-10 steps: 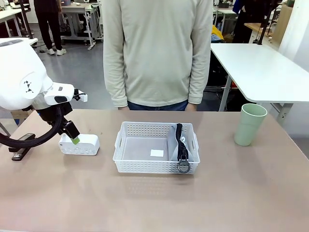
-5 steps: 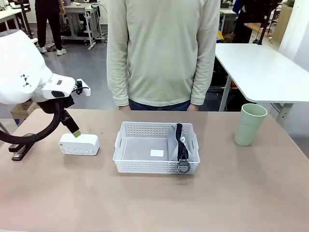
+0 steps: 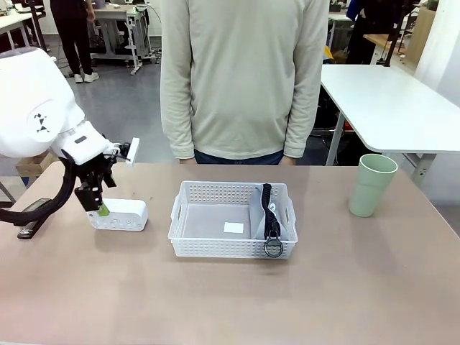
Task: Efficiently arrange items inside the basket to fit them all.
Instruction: Pick up the Digital clock and place it inside the Organizing basket.
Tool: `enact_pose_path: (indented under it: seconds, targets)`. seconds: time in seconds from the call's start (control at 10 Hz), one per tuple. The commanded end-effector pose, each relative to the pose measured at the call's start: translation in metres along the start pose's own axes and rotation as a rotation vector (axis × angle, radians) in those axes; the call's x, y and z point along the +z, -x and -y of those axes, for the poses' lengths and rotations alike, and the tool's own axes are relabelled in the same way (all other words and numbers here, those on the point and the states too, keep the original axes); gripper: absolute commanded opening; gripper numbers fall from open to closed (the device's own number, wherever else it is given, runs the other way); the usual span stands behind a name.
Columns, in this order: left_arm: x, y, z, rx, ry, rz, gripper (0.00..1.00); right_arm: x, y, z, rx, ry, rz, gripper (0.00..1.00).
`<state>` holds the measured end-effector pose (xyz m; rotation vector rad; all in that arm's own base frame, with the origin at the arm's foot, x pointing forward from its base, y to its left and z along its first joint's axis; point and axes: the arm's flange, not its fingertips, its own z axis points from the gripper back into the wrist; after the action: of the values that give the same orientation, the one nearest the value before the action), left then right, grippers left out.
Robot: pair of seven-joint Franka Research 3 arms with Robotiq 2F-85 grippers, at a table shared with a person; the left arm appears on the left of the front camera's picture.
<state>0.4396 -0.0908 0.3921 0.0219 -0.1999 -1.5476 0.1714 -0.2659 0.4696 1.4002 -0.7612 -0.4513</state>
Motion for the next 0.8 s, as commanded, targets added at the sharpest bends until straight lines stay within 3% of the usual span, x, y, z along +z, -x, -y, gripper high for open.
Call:
enact_pose_path:
  seconds: [0.0, 0.2, 0.7]
  targets:
    - [0.005, 0.001, -0.006, 0.036, 0.04, -0.04, 1.0, -0.002, -0.003, -0.002, 0.028, -0.022, 0.013, 1.0]
    - [0.0, 0.0, 0.0, 0.0, 0.0, 0.0, 1.0, -0.002, -0.003, -0.002, 0.028, -0.022, 0.013, 1.0]
    - [-0.03, -0.009, -0.025, -0.06, 0.062, -0.059, 1.0, -0.002, -0.003, -0.002, 0.028, -0.022, 0.013, 1.0]
